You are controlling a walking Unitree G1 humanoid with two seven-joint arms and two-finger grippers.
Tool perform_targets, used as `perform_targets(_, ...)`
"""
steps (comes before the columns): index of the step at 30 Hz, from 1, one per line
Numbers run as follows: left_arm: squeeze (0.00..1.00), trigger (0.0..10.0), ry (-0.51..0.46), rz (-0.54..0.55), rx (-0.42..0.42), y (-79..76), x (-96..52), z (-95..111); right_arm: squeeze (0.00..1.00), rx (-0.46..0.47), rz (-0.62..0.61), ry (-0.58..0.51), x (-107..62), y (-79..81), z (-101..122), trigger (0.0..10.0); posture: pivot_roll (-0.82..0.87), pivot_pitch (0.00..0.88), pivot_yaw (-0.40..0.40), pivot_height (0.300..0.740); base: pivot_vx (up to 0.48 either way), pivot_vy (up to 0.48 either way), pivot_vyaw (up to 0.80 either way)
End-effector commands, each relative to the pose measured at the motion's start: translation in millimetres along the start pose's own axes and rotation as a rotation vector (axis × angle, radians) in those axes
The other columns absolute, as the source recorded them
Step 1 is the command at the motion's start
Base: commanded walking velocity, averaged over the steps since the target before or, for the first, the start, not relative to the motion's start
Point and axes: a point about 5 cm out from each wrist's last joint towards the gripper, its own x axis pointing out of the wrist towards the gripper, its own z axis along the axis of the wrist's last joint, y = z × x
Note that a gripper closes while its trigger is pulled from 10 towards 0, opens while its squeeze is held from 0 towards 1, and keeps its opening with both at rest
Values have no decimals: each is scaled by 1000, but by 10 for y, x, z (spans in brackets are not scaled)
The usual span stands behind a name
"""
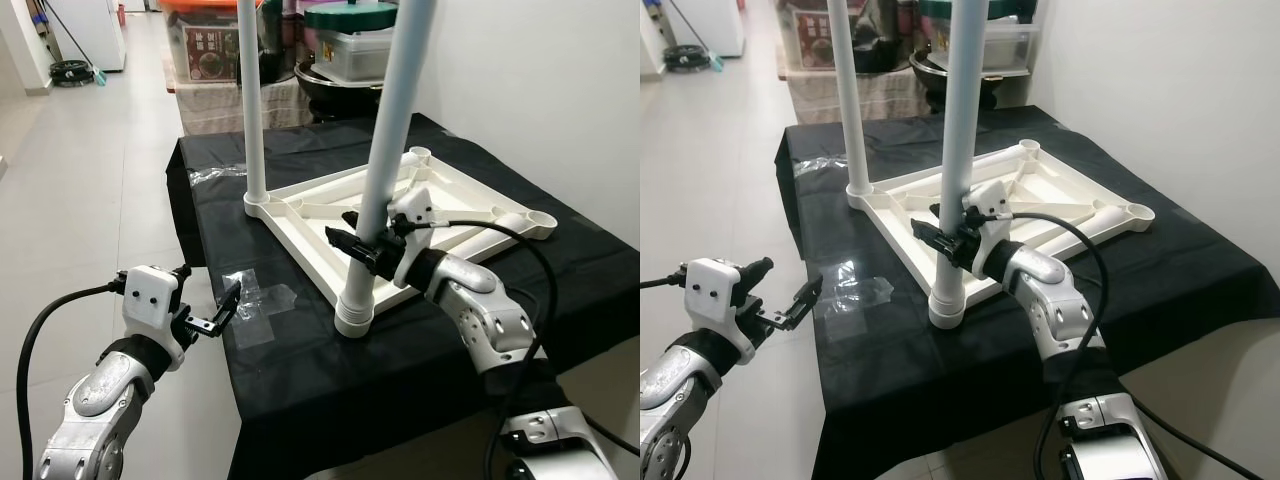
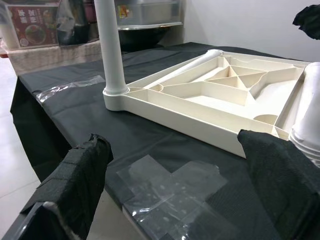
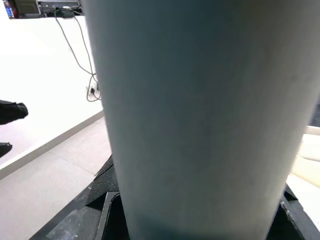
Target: Building children table
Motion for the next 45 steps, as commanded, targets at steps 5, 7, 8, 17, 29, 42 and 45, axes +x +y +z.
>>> perform_targets(5,0,10000,20,20,15,36,-47,-39,0,71,58,24,35,121,-164,0,104,0,-103,740,0,0,0)
perform_targets(7,0,10000,24,20,13,37,-51,-46,0,82,55,28,16,117,-185,0,101,0,-101,740,0,0,0)
perform_targets(8,0,10000,26,20,12,37,-50,-53,0,93,42,31,-1,105,-200,0,98,0,-101,740,0,0,0)
perform_targets(17,0,10000,30,21,2,22,-34,-75,0,170,-252,118,45,127,-424,0,92,0,-102,740,0,0,0)
perform_targets(29,0,10000,26,38,6,29,-23,-78,0,86,-799,263,-42,29,-747,0,92,0,-106,740,0,0,0)
perform_targets(42,0,10000,30,73,7,46,-30,-101,0,154,-1181,270,-131,-234,-772,0,98,0,-119,740,0,0,0)
perform_targets(45,0,10000,31,76,9,50,-30,-102,0,175,-1243,264,-159,-247,-778,0,101,0,-119,740,0,0,0)
